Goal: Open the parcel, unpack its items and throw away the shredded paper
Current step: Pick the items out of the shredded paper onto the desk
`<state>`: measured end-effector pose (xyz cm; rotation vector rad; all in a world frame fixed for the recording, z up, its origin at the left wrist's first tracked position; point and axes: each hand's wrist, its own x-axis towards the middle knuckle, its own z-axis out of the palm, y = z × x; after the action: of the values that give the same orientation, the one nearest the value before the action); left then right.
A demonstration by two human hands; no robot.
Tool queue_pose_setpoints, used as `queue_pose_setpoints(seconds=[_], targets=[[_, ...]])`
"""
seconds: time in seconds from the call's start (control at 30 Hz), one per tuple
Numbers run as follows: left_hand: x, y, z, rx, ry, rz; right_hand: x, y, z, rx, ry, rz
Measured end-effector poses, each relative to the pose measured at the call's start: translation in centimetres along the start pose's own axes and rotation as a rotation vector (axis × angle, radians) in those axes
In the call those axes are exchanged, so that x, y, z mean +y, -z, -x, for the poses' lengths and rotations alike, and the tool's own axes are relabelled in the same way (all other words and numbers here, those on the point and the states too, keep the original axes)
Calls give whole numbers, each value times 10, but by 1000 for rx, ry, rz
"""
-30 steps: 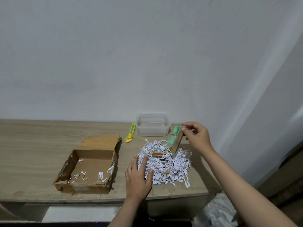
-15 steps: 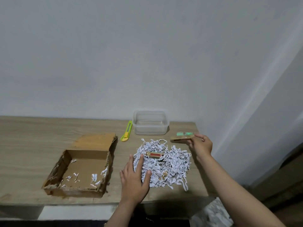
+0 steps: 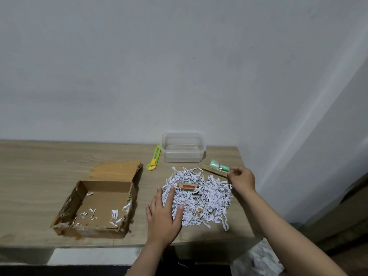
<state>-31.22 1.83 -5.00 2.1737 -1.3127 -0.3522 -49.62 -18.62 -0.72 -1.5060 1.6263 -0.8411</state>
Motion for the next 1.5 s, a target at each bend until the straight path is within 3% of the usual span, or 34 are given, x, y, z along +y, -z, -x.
queue_pose_setpoints(seconds=[0.1, 0.33, 0.53, 0.83, 1.23, 1.5], targets=[[0, 0, 0, 19, -12, 7, -17, -3, 17, -39, 169, -9], [-1, -2, 0, 20, 3, -14, -70, -46, 62, -525, 436, 274], [-2, -2, 0, 18, 8, -10, -79, -84, 68, -634, 503, 572], [-2, -3, -1, -5, 27, -11, -86, -67, 64, -534, 572, 555], [-1, -1, 0, 4, 19, 0, -110, -4, 63, -318, 497, 204], [-1, 0, 0, 11, 24, -3, -102, 14, 57, -304, 515, 23]])
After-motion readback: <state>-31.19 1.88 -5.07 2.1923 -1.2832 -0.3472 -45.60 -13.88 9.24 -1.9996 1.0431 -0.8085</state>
